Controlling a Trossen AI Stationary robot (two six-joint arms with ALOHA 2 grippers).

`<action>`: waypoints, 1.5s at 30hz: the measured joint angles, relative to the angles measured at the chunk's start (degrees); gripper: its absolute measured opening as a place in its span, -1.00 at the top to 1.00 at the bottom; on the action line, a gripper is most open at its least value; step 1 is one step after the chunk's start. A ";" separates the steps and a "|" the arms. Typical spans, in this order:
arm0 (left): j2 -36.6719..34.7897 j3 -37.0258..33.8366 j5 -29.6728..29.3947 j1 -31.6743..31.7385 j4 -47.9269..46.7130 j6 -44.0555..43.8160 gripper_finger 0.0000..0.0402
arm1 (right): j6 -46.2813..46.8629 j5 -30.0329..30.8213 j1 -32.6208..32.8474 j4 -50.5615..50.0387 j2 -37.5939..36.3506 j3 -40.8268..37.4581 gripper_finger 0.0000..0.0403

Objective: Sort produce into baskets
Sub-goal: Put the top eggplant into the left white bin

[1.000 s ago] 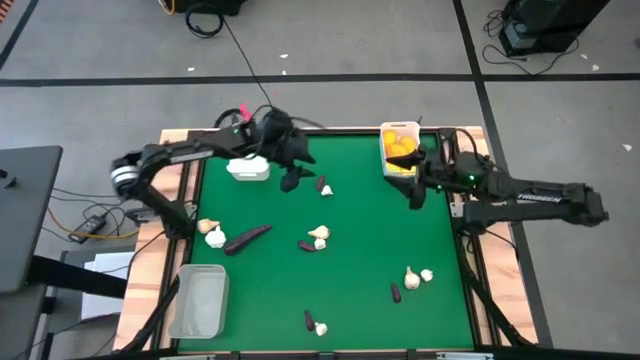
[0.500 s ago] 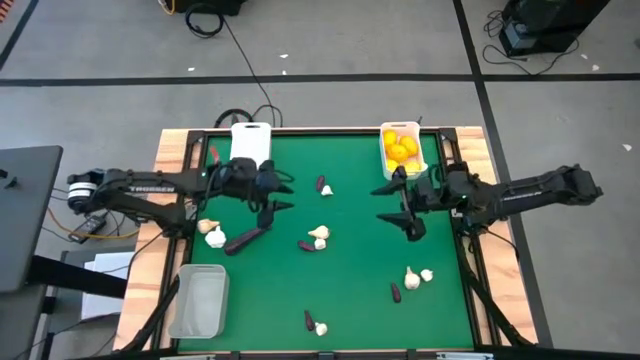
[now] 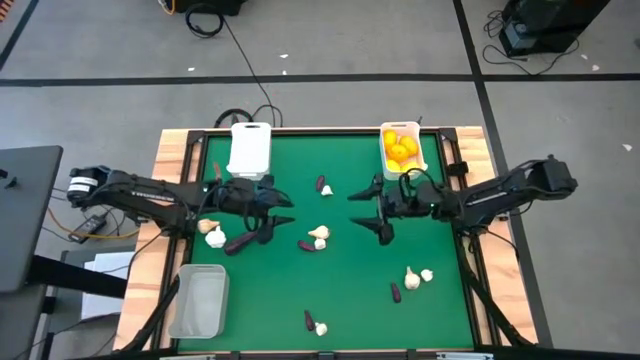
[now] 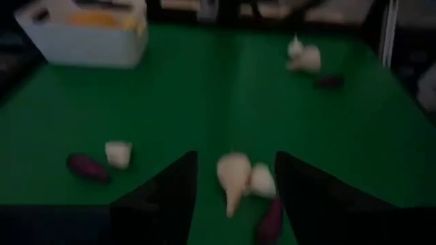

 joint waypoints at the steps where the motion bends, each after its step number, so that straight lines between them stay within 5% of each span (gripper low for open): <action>1: 0.57 -0.53 -0.79 0.00 2.64 -0.43 -0.01 | 0.95 2.47 -0.24 0.21 0.49 -0.01 -0.47; 6: 4.90 -2.30 -0.93 -0.01 15.20 -1.73 -0.01 | 4.33 10.63 -0.76 -0.02 2.67 -0.01 -0.33; 16: 15.81 -2.76 -1.18 0.09 20.95 -1.54 -0.01 | 13.12 12.86 -2.74 -9.19 8.83 -0.01 -0.08; 25: 25.44 -2.72 -2.32 -0.41 37.68 -6.85 -0.01 | 17.28 12.82 -7.40 -19.66 10.10 2.67 -0.08; 32: 26.48 -2.72 -2.64 -0.63 36.75 -7.33 -0.01 | 13.11 10.21 -14.57 -44.15 11.01 15.07 -0.08; 45: 20.61 -2.72 -12.79 -0.57 21.77 -7.59 -0.01 | -4.03 -1.48 -22.27 -64.22 28.69 38.71 -0.08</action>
